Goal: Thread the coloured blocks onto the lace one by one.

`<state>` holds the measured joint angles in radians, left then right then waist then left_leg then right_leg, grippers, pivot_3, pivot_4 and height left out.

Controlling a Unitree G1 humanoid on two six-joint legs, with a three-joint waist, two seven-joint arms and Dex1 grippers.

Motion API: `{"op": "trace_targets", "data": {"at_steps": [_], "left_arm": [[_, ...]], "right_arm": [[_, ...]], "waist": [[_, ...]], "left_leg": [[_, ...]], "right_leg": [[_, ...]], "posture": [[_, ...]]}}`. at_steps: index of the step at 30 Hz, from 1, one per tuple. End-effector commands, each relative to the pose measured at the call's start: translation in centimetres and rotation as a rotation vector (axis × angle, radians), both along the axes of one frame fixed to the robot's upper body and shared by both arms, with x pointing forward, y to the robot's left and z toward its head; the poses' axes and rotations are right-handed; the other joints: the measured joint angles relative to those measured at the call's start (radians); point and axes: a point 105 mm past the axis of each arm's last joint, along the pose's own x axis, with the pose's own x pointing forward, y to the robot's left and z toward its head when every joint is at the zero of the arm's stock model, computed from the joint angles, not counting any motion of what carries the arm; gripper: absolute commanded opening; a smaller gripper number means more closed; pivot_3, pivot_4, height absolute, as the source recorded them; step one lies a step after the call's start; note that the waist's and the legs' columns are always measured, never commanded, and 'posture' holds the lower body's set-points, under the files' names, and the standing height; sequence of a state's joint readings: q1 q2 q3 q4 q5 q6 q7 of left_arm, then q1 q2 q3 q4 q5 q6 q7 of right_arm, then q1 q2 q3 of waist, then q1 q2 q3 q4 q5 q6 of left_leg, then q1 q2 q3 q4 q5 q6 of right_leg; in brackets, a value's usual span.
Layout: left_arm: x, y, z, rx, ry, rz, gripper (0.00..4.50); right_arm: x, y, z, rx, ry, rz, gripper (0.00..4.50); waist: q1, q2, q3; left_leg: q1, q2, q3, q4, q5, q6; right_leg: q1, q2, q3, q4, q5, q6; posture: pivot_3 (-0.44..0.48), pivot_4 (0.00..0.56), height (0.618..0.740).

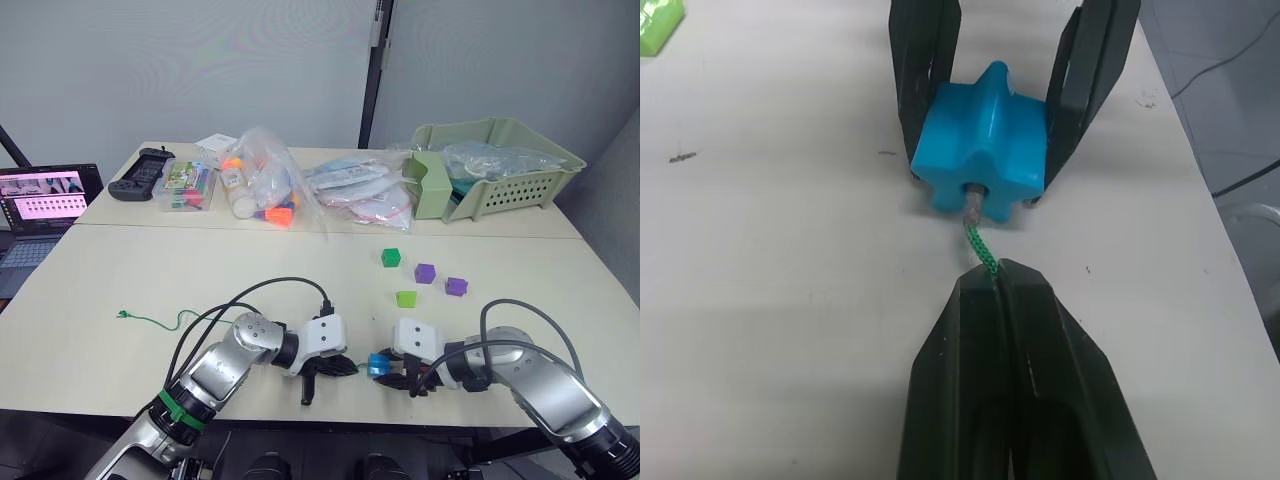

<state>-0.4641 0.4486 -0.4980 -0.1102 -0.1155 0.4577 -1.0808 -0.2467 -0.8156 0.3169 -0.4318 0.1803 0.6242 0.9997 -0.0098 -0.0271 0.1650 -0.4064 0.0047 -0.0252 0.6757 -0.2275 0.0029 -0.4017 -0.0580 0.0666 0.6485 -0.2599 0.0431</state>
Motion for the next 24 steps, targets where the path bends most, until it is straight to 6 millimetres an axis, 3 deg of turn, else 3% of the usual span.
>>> {"op": "trace_targets", "data": {"at_steps": [1, 10, 19, 23, 24], "left_arm": [[-0.1, -1.0, 1.0, -0.022, -0.046, -0.036, 0.0], [0.1, -1.8, 1.2, -0.029, -0.066, -0.038, 0.0], [0.4, -0.1, 2.7, -0.034, -0.058, -0.022, 2.85], [0.4, 0.1, 2.7, 0.0, -0.074, -0.041, 4.14], [0.5, -0.2, 2.9, 0.001, -0.082, -0.043, 4.47]], "right_arm": [[-0.5, 0.1, 0.1, -0.002, 0.004, 0.009, 1.35], [-0.5, 0.5, 0.1, 0.004, 0.003, 0.009, 1.35], [-0.6, 0.3, 0.0, 0.007, 0.011, -0.003, 1.35], [0.2, 0.3, 0.9, 0.036, -0.021, -0.037, 1.35], [0.2, 0.2, 1.1, 0.037, -0.025, -0.035, 1.85]], "waist": [[0.0, 0.0, 0.0], [-0.001, 0.0, 0.0], [-0.002, 0.0, 0.0], [-0.002, 0.0, 0.0], [-0.002, 0.0, 0.0]], "left_leg": [[0.0, 0.0, 0.0, 0.0, 0.0, 0.0], [0.0, 0.0, 0.0, 0.0, 0.0, 0.0], [0.0, 0.0, 0.0, 0.0, 0.0, 0.0], [0.0, 0.0, 0.0, 0.0, 0.0, 0.0], [0.0, 0.0, 0.0, 0.0, 0.0, 0.0]], "right_leg": [[0.0, 0.0, 0.0, 0.0, 0.0, 0.0], [0.0, 0.0, 0.0, 0.0, 0.0, 0.0], [0.0, 0.0, 0.0, 0.0, 0.0, 0.0], [0.0, 0.0, 0.0, 0.0, 0.0, 0.0], [0.0, 0.0, 0.0, 0.0, 0.0, 0.0]], "posture": [[0.0, 0.15, 0.74], [0.0, 0.15, 0.74], [0.0, 0.15, 0.74], [0.0, 0.15, 0.74], [0.0, 0.15, 0.74]]}}
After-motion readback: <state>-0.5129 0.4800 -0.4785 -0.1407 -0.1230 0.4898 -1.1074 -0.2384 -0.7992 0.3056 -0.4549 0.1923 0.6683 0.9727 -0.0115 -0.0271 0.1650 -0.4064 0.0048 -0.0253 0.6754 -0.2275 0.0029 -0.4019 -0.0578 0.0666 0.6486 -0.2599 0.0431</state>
